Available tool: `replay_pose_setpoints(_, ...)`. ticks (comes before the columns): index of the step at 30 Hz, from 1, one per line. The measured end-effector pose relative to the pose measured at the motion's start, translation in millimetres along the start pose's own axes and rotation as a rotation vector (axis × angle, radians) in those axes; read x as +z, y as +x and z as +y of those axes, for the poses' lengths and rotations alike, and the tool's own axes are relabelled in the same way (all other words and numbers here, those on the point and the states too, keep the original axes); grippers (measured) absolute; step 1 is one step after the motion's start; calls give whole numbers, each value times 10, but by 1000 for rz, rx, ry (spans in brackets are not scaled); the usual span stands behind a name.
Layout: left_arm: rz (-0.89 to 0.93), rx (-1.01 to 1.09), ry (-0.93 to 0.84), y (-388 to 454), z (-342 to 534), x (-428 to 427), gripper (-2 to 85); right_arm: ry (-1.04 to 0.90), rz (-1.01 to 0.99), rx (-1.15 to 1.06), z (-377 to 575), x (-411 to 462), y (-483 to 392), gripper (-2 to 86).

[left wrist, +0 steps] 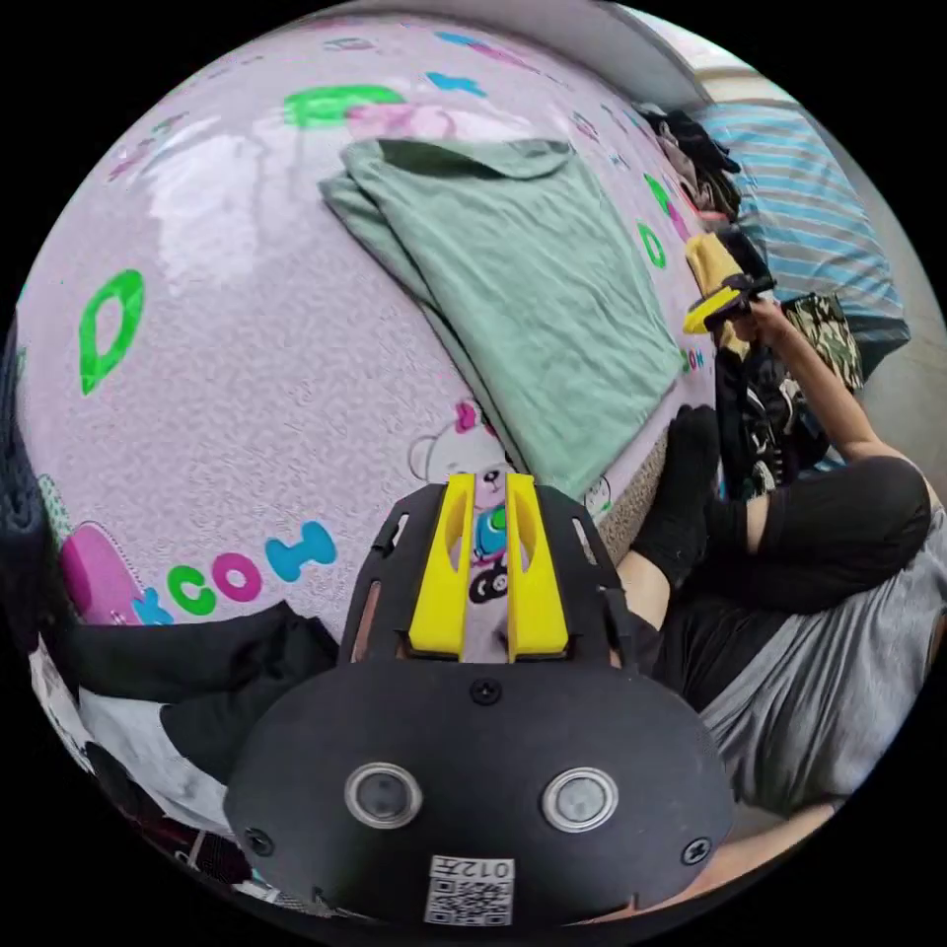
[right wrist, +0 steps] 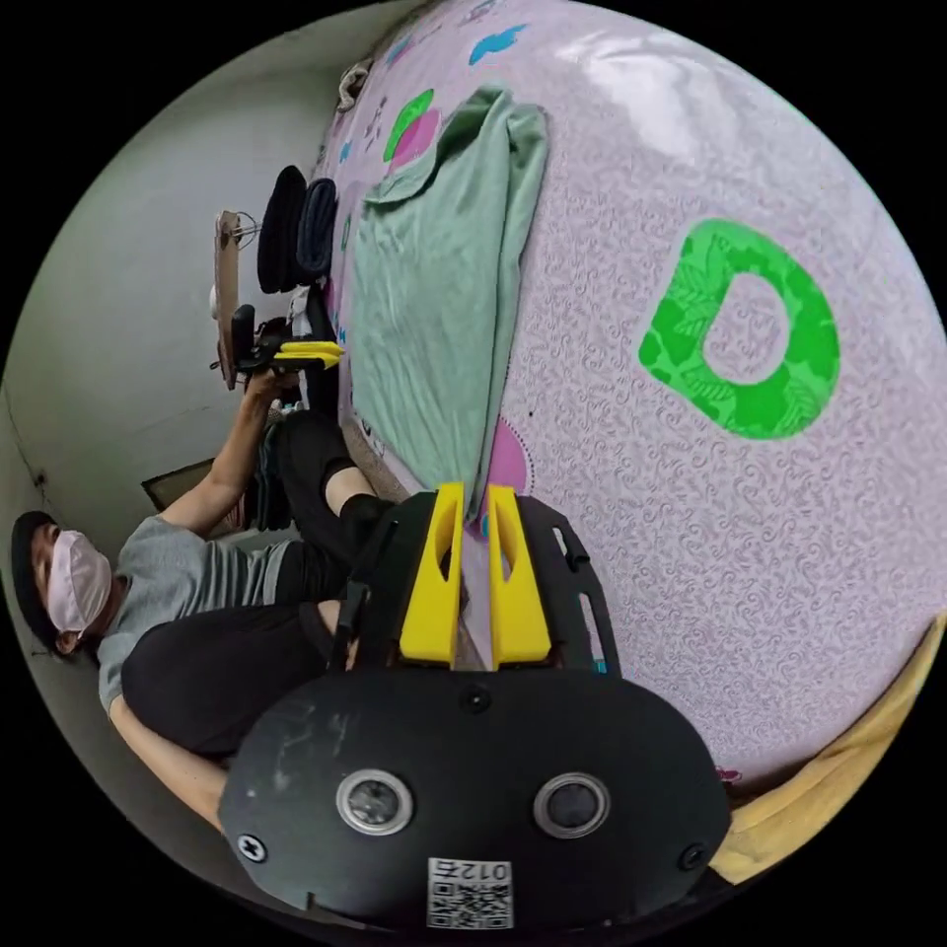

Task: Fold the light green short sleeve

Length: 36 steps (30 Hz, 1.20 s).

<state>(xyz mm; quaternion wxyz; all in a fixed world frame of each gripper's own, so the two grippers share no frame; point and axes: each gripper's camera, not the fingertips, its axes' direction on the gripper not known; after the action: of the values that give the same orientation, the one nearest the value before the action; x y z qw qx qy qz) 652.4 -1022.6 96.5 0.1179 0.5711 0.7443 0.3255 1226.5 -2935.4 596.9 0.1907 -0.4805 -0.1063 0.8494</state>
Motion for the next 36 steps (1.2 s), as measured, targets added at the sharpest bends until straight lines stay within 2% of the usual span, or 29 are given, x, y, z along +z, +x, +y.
replay_pose_setpoints(2, -68, -54, 163, -99, -74, -270, 50, 219, 180, -36, -100, -357, -154, 42)
replay_pose_setpoints(5, -138, -65, 319, -170, -346, -537, 52, 373, 372, -109, -324, -569, -403, 56)
replay_pose_setpoints(8, -170, -62, 336, -231, -700, -586, 54, 371, 572, -177, -669, -510, -569, 66)
replay_pose_setpoints(13, -143, -102, 307, -411, -1087, -549, 59, 357, 661, -241, -1200, -381, -574, 78)
replay_pose_setpoints(22, -51, -77, 220, -665, -1247, -436, 42, 317, 553, -301, -2024, -331, -335, 73)
replay_pose_setpoints(27, 19, -65, 270, -735, -1157, -513, 10, 339, 378, -328, -2227, -448, -250, 12)
replay_pose_setpoints(31, 72, -129, 341, -916, -988, -583, 5, 448, 196, -153, -2208, -690, 235, 2)
replay_pose_setpoints(36, 138, -178, 306, -1075, -932, -427, 6, 454, 97, -55, -2279, -671, 442, 1)
